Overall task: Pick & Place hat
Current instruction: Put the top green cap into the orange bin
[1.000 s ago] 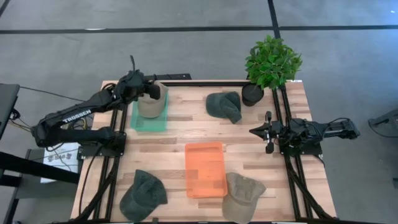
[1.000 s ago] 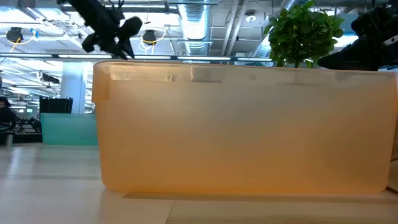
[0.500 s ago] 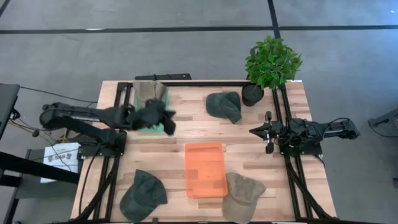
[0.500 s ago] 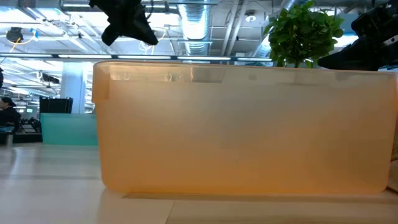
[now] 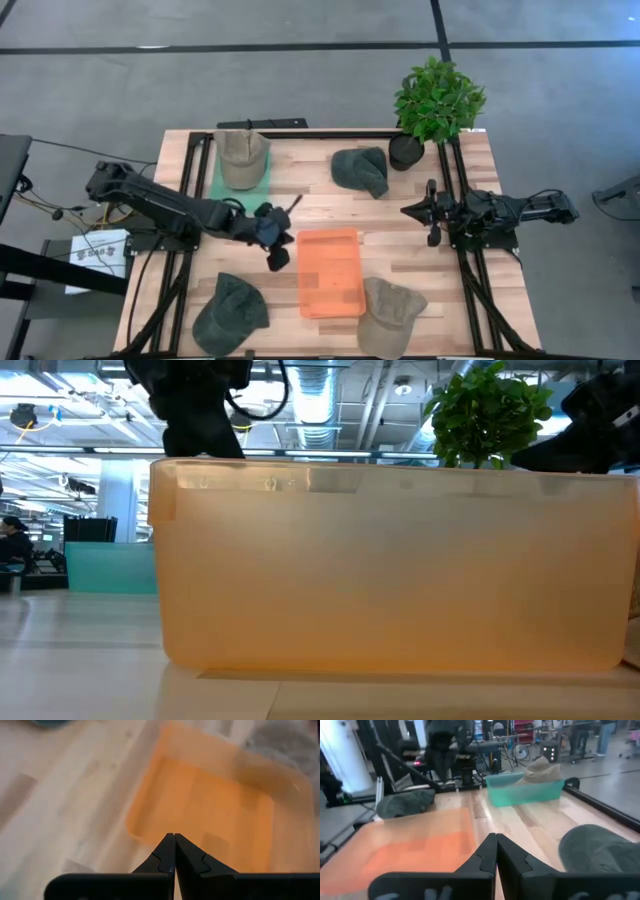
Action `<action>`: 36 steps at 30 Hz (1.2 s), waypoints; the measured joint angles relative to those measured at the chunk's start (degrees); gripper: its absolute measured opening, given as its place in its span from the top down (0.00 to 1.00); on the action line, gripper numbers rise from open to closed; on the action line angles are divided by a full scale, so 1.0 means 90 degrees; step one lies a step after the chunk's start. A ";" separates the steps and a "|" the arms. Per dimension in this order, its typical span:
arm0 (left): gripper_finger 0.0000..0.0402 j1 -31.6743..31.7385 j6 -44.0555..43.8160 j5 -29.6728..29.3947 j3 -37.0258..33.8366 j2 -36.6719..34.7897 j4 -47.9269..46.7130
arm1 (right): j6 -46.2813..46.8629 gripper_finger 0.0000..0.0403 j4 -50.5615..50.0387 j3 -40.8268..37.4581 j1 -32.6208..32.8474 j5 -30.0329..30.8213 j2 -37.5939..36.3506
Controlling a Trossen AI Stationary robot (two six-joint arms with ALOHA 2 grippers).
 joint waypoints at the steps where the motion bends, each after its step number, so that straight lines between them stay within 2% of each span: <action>1: 1.00 -0.0028 0.0000 0.0113 0.0000 0.0071 0.0037 | 0.0022 1.00 0.0009 -0.0001 -0.0014 0.0066 0.0000; 7: 1.00 -0.0107 0.0173 0.0555 -0.0044 0.0414 0.0060 | 0.0760 1.00 0.0275 -0.0009 -0.0145 0.0179 0.0008; 14: 1.00 -0.0104 0.0368 0.0769 -0.0785 0.0102 0.0362 | 0.1629 1.00 0.1283 0.0119 0.0021 0.0624 0.0581; 19: 1.00 -0.0063 0.0512 0.0782 -0.1558 -0.0538 0.0563 | 0.1708 1.00 0.1531 0.1062 0.0478 0.1414 0.1838; 23: 1.00 0.0075 0.0603 0.0779 -0.2063 -0.1269 0.0542 | 0.1594 1.00 0.1394 0.2196 0.0818 0.2013 0.3398; 26: 1.00 0.0209 0.0835 0.0775 -0.2296 -0.1842 0.0558 | 0.1634 1.00 0.0627 0.3258 0.0931 0.2607 0.4680; 29: 1.00 0.0350 0.1165 0.0766 -0.2409 -0.2368 0.0450 | 0.2355 1.00 -0.0863 0.4451 0.0863 0.2927 0.5945; 33: 1.00 0.0548 0.1844 0.0762 -0.2412 -0.2936 0.0288 | 0.4133 1.00 -0.2992 0.5780 0.0621 0.2734 0.7444; 36: 1.00 0.0706 0.2229 0.0765 -0.2412 -0.3275 0.0165 | 0.5918 1.00 -0.4030 0.6227 0.0477 0.2397 0.8320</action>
